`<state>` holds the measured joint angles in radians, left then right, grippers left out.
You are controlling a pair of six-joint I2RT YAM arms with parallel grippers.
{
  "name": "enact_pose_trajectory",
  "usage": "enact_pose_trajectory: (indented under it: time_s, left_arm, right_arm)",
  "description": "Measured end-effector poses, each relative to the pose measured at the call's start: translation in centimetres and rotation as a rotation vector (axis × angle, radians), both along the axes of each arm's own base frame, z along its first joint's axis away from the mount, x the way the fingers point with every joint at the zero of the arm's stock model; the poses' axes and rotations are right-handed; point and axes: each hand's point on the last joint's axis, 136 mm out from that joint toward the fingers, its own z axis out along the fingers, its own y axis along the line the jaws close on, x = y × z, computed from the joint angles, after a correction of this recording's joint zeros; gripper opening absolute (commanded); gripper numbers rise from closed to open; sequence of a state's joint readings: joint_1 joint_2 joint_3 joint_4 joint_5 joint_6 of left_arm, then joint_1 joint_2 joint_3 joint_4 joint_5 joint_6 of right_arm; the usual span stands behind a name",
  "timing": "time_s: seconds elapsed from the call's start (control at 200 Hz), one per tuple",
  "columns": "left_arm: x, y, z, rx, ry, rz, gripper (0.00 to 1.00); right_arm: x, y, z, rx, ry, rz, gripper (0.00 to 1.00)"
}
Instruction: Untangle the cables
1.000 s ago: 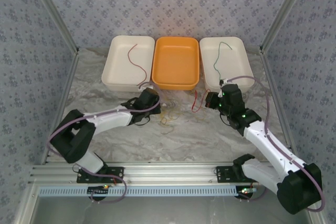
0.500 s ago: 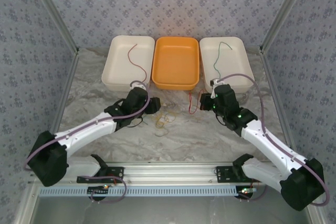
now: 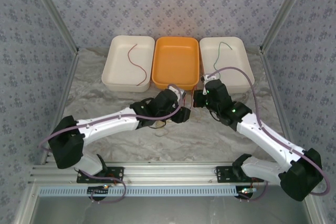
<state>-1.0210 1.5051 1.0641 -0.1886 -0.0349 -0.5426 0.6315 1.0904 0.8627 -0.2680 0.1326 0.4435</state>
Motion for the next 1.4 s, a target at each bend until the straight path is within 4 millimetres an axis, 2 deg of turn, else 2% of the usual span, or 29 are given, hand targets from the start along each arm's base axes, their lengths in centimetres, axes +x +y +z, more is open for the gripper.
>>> enact_pose_trajectory:
  time_s: [0.23, 0.35, 0.41, 0.48, 0.725, 0.824, 0.984, 1.094, 1.269, 1.399]
  left_arm:
    - [1.5, 0.3, -1.4, 0.055, -0.02, 0.044, 0.48]
    - [1.8, -0.1, -2.4, 0.075, -0.013, 0.042, 0.39]
    - [2.0, -0.3, -2.7, 0.081, -0.011, 0.045, 0.26]
    - [2.2, -0.4, -2.7, 0.085, -0.016, 0.046, 0.0]
    - [2.5, 0.4, -2.3, 0.103, -0.039, 0.048, 0.0]
    - [2.6, 2.3, -1.3, 0.105, -0.038, 0.056, 0.0]
    - [4.3, 7.9, 1.9, 0.089, -0.039, 0.125, 0.0]
    - [4.9, 11.1, 3.3, 0.068, -0.016, 0.139, 0.0]
    - [4.3, 13.5, 4.0, 0.04, 0.041, 0.116, 0.0]
    - [4.6, 16.7, 3.4, 0.103, 0.076, 0.18, 0.0]
  right_arm:
    - [-0.4, 0.2, 0.2, 0.005, -0.003, 0.006, 0.0]
    - [-0.6, 0.2, 0.7, 0.015, -0.011, 0.009, 0.0]
    - [-0.6, 0.2, 0.8, 0.017, -0.014, 0.01, 0.0]
    - [-0.7, 0.2, 0.9, 0.02, -0.016, 0.009, 0.0]
    - [-1.2, -1.4, 0.5, -0.077, -0.024, 0.012, 0.0]
    - [-1.5, -2.2, 0.1, -0.159, -0.032, 0.042, 0.0]
    - [-2.0, -2.9, -0.7, -0.288, -0.043, 0.122, 0.0]
    - [-2.3, -3.1, -0.7, -0.345, -0.063, 0.166, 0.0]
    - [-2.4, -2.9, -0.8, -0.409, -0.088, 0.191, 0.0]
    - [-2.0, -3.6, -1.7, -0.511, -0.075, 0.173, 0.0]
